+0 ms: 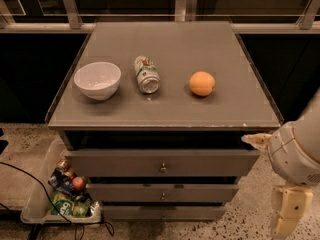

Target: Open top drawer

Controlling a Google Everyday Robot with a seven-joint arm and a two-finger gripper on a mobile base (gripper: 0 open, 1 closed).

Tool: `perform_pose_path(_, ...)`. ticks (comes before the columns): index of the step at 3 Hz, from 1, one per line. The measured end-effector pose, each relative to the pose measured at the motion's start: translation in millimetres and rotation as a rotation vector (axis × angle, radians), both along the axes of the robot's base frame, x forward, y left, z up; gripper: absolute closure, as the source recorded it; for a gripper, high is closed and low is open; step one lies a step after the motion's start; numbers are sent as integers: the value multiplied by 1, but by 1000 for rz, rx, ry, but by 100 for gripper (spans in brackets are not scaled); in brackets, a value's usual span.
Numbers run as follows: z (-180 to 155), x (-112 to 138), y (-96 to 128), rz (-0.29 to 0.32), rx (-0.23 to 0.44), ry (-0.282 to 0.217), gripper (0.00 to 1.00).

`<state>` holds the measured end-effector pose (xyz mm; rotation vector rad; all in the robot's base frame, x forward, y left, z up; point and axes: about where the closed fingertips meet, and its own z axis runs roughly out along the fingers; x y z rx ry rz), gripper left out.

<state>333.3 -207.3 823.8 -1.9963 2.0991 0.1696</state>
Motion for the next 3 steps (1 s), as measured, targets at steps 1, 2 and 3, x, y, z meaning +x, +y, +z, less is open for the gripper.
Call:
perform_pose_path(1,-10,0,4,10,12,8,0)
perform_pose_path(2,-38,-4,14,33,61,22,0)
perform_pose_path(3,-67,3,24,48,144,-53,0)
